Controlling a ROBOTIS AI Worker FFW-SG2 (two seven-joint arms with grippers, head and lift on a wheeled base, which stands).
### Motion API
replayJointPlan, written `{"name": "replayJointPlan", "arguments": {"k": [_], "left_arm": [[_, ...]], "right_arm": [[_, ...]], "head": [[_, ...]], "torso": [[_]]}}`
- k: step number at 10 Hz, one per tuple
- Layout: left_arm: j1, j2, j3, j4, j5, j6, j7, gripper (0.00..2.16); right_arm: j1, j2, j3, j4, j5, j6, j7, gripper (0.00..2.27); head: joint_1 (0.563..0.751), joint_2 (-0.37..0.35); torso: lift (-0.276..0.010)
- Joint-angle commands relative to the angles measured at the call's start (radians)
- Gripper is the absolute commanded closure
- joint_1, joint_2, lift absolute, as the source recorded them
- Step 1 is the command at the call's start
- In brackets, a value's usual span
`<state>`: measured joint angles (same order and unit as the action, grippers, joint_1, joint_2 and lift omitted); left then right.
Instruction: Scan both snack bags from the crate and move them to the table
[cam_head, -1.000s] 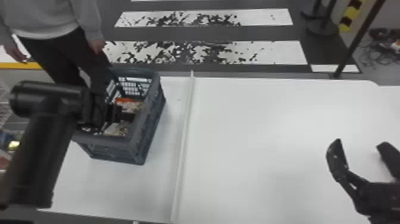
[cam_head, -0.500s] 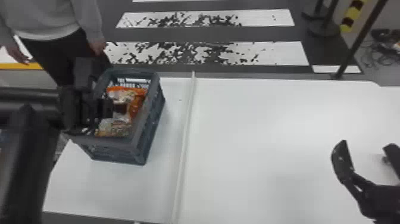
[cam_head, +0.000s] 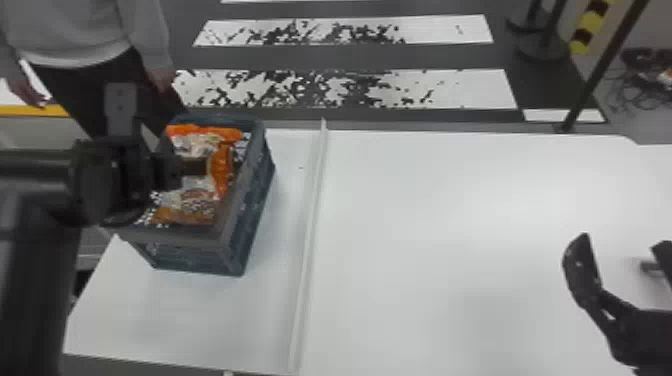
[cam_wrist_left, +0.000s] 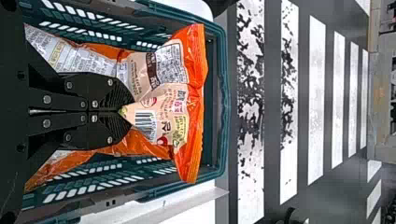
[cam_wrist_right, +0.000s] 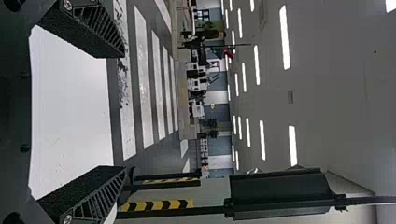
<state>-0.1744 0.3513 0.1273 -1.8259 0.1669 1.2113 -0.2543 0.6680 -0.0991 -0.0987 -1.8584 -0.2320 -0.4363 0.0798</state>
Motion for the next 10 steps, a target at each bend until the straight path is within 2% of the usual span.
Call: {"name": "replayJointPlan", "arguments": {"k": [1, 3, 5, 7, 8, 9, 10], "left_arm": [[0.019, -0.006, 0.025, -0.047, 0.020, 0.000, 0.021, 2.14], [0.042, -0.008, 0.063, -0.107, 0.025, 0.000, 0.047, 2.14], [0.072, -0.011, 0.146, -0.181, 0.114, 0.009, 0.046, 2.14], [0.118, -0.029, 0.238, -0.268, 0.198, 0.012, 0.052, 2.14], [0.134, -0.037, 0.284, -0.285, 0.255, 0.012, 0.052, 2.14], [0.148, -0.043, 0.314, -0.309, 0.283, 0.012, 0.055, 2.14], [0.167, -0.060, 0.344, -0.342, 0.339, 0.009, 0.083, 2.14]], "right_arm": [[0.001, -0.001, -0.003, 0.001, -0.003, 0.000, 0.000, 0.07], [-0.001, -0.001, -0.004, 0.002, -0.007, -0.003, 0.000, 0.07], [-0.001, -0.001, -0.006, 0.002, -0.007, -0.003, 0.000, 0.07], [-0.004, 0.001, -0.007, 0.002, -0.007, 0.000, 0.000, 0.07], [-0.004, 0.001, -0.007, 0.001, -0.007, 0.000, 0.000, 0.07], [-0.005, 0.001, -0.009, 0.001, -0.007, 0.000, 0.000, 0.07], [-0.004, 0.001, -0.012, 0.002, -0.006, 0.000, 0.000, 0.08]], "head": [[0.695, 0.081], [0.695, 0.085], [0.695, 0.094], [0.695, 0.099], [0.695, 0.102], [0.695, 0.106], [0.695, 0.109]], "torso": [[-0.087], [-0.087], [-0.087], [-0.087], [-0.087], [-0.087], [-0.087]]}}
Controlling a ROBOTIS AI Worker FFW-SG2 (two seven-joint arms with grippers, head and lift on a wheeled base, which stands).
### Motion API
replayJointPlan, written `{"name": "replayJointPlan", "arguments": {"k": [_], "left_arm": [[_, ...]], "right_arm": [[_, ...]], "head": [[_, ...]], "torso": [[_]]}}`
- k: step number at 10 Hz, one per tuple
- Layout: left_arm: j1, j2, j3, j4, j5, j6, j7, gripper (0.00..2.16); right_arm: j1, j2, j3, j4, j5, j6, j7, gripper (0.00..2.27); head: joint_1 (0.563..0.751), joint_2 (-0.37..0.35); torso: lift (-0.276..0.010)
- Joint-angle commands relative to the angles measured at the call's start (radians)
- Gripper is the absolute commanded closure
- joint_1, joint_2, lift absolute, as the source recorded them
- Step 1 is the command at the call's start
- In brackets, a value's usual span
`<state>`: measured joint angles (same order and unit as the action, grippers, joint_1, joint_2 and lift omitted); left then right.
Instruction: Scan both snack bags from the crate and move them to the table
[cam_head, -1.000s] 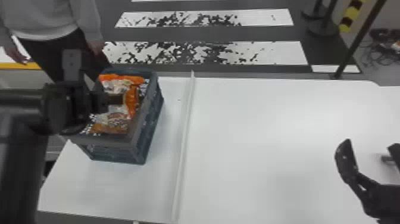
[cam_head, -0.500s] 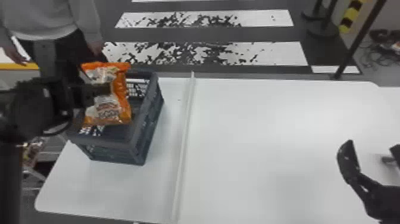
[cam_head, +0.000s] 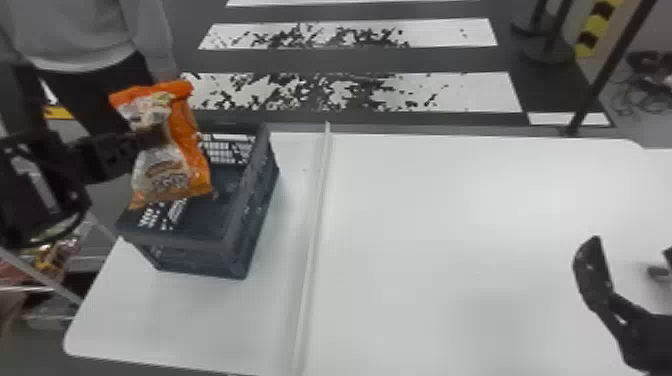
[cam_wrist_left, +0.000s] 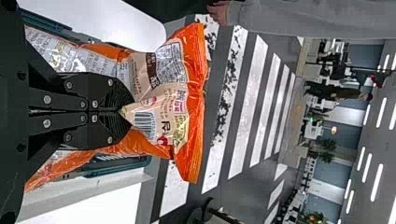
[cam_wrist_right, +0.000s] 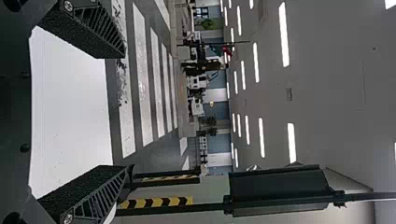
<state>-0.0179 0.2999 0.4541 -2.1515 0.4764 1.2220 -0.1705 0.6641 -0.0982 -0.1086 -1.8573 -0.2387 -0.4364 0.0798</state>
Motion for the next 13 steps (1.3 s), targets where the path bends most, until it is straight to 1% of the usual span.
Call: {"name": "replayJointPlan", "arguments": {"k": [1, 2, 3, 4, 5, 6, 7, 8, 9, 11, 12, 13], "left_arm": [[0.029, -0.041, 0.043, -0.054, 0.090, -0.017, 0.028, 2.14], [0.036, -0.077, 0.064, -0.074, 0.146, -0.020, 0.017, 2.14], [0.036, -0.094, 0.069, -0.082, 0.182, -0.014, -0.032, 2.14], [0.036, -0.110, 0.066, -0.100, 0.208, -0.008, -0.063, 2.14], [0.042, -0.131, 0.058, -0.113, 0.242, 0.001, -0.086, 2.14], [0.061, -0.146, 0.047, -0.131, 0.254, 0.008, -0.096, 2.14], [0.061, -0.162, -0.006, -0.134, 0.252, 0.017, -0.103, 2.14], [0.055, -0.170, -0.077, -0.134, 0.223, 0.017, -0.107, 2.14], [0.055, -0.183, -0.138, -0.128, 0.197, 0.017, -0.112, 2.14], [0.049, -0.214, -0.293, -0.106, 0.125, 0.017, -0.124, 2.14], [0.052, -0.220, -0.374, -0.071, 0.108, 0.017, -0.126, 2.14], [0.052, -0.220, -0.462, -0.025, 0.079, 0.011, -0.129, 2.14]], "right_arm": [[0.000, 0.000, -0.002, 0.000, 0.001, 0.000, 0.000, 0.08], [0.002, 0.000, -0.002, -0.002, 0.001, -0.003, 0.000, 0.08], [0.008, 0.002, -0.003, -0.007, 0.002, -0.012, 0.000, 0.08], [0.014, 0.002, -0.011, -0.016, 0.001, -0.018, 0.000, 0.08], [0.022, 0.002, -0.023, -0.023, -0.004, -0.037, 0.000, 0.08], [0.028, 0.002, -0.037, -0.034, -0.014, -0.037, -0.002, 0.08], [0.032, 0.002, -0.045, -0.042, -0.017, -0.037, -0.002, 0.08], [0.037, 0.003, -0.051, -0.045, -0.027, -0.046, -0.002, 0.08], [0.042, 0.006, -0.060, -0.045, -0.031, -0.058, -0.002, 0.08], [0.042, 0.006, -0.078, -0.043, -0.051, -0.067, -0.002, 0.08], [0.042, 0.008, -0.091, -0.043, -0.057, -0.071, -0.002, 0.08], [0.042, 0.008, -0.105, -0.043, -0.070, -0.071, -0.002, 0.08]], "head": [[0.695, 0.112], [0.695, 0.106], [0.695, 0.085], [0.695, 0.053], [0.695, 0.037], [0.695, 0.003], [0.695, -0.031], [0.695, -0.077], [0.695, -0.100], [0.695, -0.198], [0.695, -0.253], [0.695, -0.319]], "torso": [[-0.087], [-0.087], [-0.087], [-0.087], [-0.087], [-0.087], [-0.087], [-0.087], [-0.087], [-0.087], [-0.087], [-0.087]]}}
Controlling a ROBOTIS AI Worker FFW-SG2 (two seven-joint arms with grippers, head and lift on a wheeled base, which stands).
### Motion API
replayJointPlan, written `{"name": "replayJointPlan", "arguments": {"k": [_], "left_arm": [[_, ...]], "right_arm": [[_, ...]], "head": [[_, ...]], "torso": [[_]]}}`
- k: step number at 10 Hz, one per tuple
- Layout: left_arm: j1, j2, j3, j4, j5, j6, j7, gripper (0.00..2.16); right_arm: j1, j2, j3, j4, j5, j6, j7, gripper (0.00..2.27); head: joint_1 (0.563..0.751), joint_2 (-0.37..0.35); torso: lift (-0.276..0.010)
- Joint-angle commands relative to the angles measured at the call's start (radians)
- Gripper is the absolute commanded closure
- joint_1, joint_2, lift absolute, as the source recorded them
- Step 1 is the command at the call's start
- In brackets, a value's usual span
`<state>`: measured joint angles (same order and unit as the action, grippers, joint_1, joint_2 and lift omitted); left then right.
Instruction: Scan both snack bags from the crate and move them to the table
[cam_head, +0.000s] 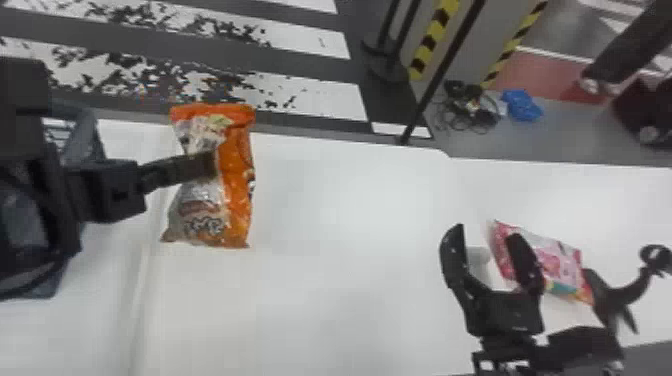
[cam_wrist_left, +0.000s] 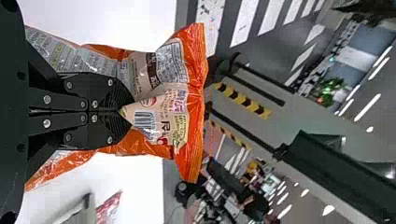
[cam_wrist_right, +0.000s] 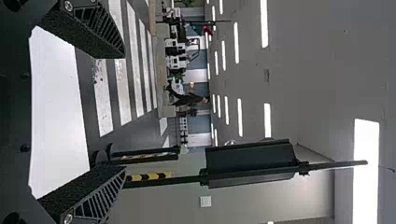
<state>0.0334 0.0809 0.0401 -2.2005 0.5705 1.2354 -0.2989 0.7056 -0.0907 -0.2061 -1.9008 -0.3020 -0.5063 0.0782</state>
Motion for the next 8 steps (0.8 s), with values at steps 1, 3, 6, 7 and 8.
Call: {"name": "replayJointPlan", "arguments": {"k": [1, 3, 6, 7, 8], "left_arm": [[0.002, 0.000, -0.135, 0.073, -0.057, -0.018, -0.006, 2.14], [-0.016, 0.000, -0.318, 0.202, -0.189, -0.107, -0.034, 2.14], [-0.142, -0.021, -0.500, 0.398, -0.241, -0.187, -0.057, 2.14], [-0.168, -0.046, -0.532, 0.453, -0.256, -0.214, -0.066, 2.14], [-0.188, -0.079, -0.554, 0.512, -0.261, -0.236, -0.089, 2.14]], "right_arm": [[0.000, 0.003, -0.021, 0.000, -0.017, -0.001, 0.000, 0.08], [0.000, 0.005, -0.036, 0.000, -0.029, -0.019, 0.000, 0.08], [0.009, 0.011, -0.062, -0.001, -0.052, -0.044, 0.002, 0.08], [0.017, 0.014, -0.075, -0.001, -0.063, -0.071, 0.002, 0.08], [0.020, 0.014, -0.090, -0.001, -0.082, -0.093, 0.002, 0.08]], "head": [[0.695, -0.350], [0.695, -0.350], [0.695, -0.350], [0.695, -0.350], [0.695, -0.350]], "torso": [[-0.087], [-0.087], [-0.087], [-0.087], [-0.087]]}}
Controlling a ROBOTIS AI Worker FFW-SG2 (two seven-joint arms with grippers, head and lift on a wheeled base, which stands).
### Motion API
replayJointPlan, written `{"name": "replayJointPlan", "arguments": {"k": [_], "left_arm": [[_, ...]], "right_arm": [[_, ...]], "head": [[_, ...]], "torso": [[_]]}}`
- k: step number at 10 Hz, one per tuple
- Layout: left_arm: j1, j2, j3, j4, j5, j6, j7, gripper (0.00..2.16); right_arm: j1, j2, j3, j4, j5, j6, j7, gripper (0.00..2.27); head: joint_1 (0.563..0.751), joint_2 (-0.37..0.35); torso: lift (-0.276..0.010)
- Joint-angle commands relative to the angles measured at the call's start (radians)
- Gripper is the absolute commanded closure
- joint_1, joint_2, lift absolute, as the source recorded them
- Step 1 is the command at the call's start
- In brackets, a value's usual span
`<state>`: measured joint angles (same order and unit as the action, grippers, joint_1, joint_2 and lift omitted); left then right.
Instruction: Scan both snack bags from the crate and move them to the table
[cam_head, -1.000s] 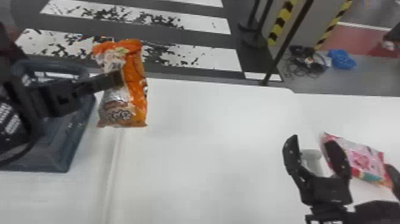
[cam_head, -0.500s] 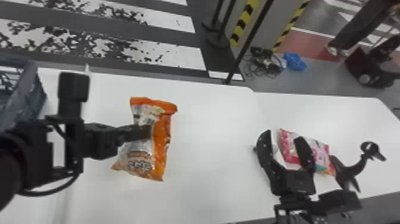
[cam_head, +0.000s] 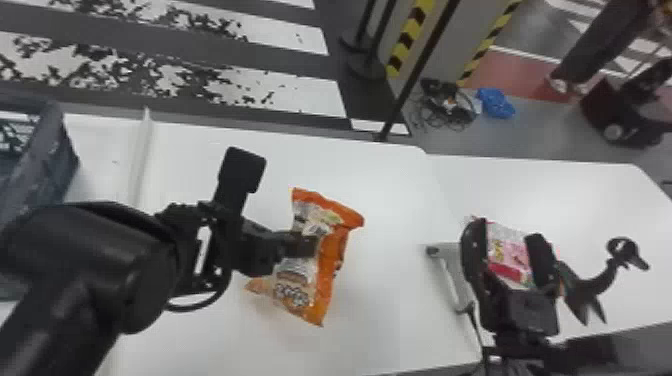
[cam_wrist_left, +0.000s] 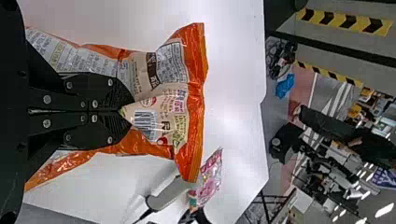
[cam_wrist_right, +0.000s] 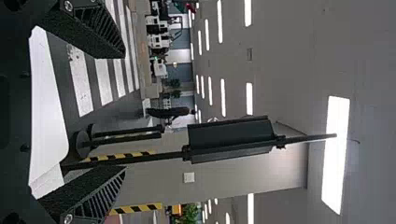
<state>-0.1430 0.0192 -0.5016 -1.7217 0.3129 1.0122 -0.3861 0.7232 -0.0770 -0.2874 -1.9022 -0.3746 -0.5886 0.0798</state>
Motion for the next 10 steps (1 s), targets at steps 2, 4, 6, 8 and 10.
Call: {"name": "replayJointPlan", "arguments": {"k": [2, 4, 6, 8, 10], "left_arm": [[-0.043, -0.022, -0.091, 0.120, -0.014, -0.068, -0.010, 2.14], [-0.059, -0.022, -0.120, 0.218, -0.037, -0.142, -0.001, 1.73], [-0.075, -0.022, -0.121, 0.278, -0.038, -0.197, -0.008, 0.10], [-0.089, -0.022, -0.120, 0.284, -0.044, -0.209, -0.001, 0.06], [-0.087, -0.022, -0.089, 0.255, -0.032, -0.209, -0.004, 0.07]], "right_arm": [[0.004, 0.002, -0.019, -0.001, -0.026, -0.023, 0.002, 0.08], [0.004, 0.000, -0.018, -0.001, -0.027, -0.023, 0.003, 0.08], [0.002, -0.001, -0.022, -0.001, -0.030, -0.023, 0.005, 0.08], [0.001, -0.004, -0.026, 0.000, -0.033, -0.023, 0.005, 0.08], [-0.001, -0.007, -0.027, 0.002, -0.033, -0.023, 0.006, 0.08]], "head": [[0.695, -0.350], [0.695, -0.350], [0.695, -0.350], [0.695, -0.350], [0.695, -0.350]], "torso": [[-0.087], [-0.087], [-0.087], [-0.087], [-0.087]]}}
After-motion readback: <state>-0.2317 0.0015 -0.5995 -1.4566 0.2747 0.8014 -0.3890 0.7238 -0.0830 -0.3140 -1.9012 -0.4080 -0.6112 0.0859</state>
